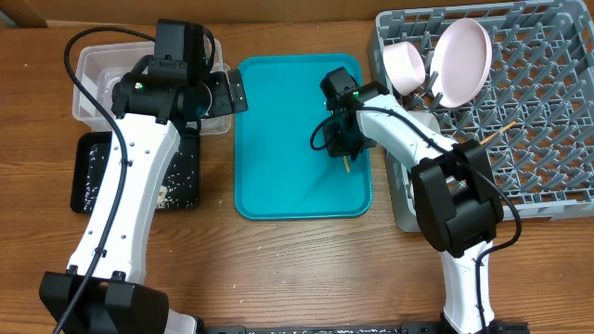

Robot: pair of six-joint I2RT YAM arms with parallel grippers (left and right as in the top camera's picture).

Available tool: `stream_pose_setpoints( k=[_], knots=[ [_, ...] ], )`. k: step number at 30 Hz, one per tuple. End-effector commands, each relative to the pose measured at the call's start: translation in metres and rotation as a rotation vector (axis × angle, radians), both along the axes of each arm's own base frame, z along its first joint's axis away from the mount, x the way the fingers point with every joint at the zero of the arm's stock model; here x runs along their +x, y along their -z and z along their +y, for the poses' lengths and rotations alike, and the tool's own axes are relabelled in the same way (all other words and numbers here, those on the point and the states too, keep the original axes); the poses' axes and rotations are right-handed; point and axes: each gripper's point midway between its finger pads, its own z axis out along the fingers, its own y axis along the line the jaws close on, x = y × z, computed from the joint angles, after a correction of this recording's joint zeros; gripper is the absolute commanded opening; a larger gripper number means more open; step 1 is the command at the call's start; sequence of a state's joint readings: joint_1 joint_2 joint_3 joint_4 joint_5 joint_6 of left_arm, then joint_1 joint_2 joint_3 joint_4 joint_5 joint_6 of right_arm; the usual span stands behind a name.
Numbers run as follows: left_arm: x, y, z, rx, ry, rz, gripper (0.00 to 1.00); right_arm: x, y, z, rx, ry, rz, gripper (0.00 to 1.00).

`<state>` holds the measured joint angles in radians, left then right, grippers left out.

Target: Sort waste into correct bins and load items into the dishwasher

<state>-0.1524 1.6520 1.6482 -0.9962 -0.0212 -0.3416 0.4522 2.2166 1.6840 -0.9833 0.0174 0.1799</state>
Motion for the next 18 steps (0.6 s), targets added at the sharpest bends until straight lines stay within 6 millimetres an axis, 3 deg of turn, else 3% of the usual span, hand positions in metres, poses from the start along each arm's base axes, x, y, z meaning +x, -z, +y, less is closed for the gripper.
stream_pose_setpoints(
  k=[1,4,5,6,8,10,12,14,18],
  knots=[
    [0.002,0.001,0.002,0.009,-0.01,0.0,1.0,-0.002,-0.019,0.012,0.06,-0.008,0.031,0.04],
    [0.002,0.001,0.002,0.009,-0.01,0.0,1.0,0.015,-0.084,0.019,0.102,-0.01,-0.063,0.04],
    [0.002,0.001,0.002,0.009,-0.01,0.0,1.0,0.023,-0.122,0.02,0.127,-0.008,-0.125,0.04],
    [0.002,0.001,0.002,0.009,-0.01,0.0,1.0,0.032,-0.182,0.006,0.133,0.066,-0.231,0.04],
    [0.002,0.001,0.002,0.009,-0.01,0.0,1.0,0.038,-0.23,-0.022,0.115,0.216,-0.328,0.04],
    [0.002,0.001,0.002,0.009,-0.01,0.0,1.0,0.036,-0.273,-0.066,0.094,0.446,-0.42,0.04],
    [0.002,0.001,0.002,0.009,-0.01,0.0,1.0,0.028,-0.298,-0.11,0.084,0.675,-0.47,0.04],
    [0.002,0.001,0.002,0.009,-0.01,0.0,1.0,0.016,-0.309,-0.152,0.085,0.866,-0.471,0.04],
    [0.002,0.001,0.002,0.009,-0.01,0.0,1.0,-0.012,-0.292,-0.22,0.03,1.223,-0.372,0.04]
  ],
)
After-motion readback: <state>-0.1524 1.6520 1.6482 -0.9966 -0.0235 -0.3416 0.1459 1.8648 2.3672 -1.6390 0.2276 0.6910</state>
